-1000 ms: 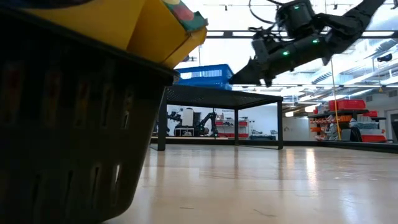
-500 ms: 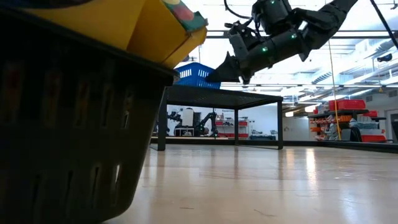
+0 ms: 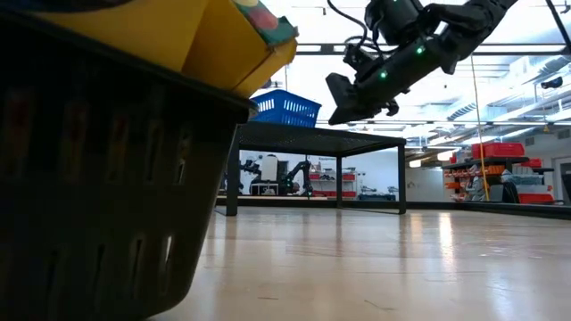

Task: Pick & Place Office Desk Supplies
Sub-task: Put the blue bin on the shelf

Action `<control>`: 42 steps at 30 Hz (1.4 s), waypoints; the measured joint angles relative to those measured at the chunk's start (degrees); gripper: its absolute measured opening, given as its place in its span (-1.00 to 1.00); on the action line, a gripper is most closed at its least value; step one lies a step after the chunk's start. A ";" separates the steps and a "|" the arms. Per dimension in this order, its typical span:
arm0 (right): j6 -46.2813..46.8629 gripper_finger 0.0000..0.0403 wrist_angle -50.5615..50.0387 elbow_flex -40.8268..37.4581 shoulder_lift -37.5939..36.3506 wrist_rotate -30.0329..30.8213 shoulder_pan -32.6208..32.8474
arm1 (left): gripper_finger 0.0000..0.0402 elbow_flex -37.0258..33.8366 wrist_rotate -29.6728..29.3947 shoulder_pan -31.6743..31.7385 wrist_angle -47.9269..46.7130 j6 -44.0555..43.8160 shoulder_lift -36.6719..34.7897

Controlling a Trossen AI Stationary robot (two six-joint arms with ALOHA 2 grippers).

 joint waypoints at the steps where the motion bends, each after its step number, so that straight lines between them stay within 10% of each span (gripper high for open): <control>1: 0.70 -1.00 -0.51 0.00 0.00 0.98 -0.40 | -0.19 0.00 0.01 0.00 -0.02 0.00 0.00; 42: -8.80 -1.00 9.28 0.00 3.28 -27.77 -4.55 | -0.19 0.00 2.37 -0.39 1.52 0.34 -0.40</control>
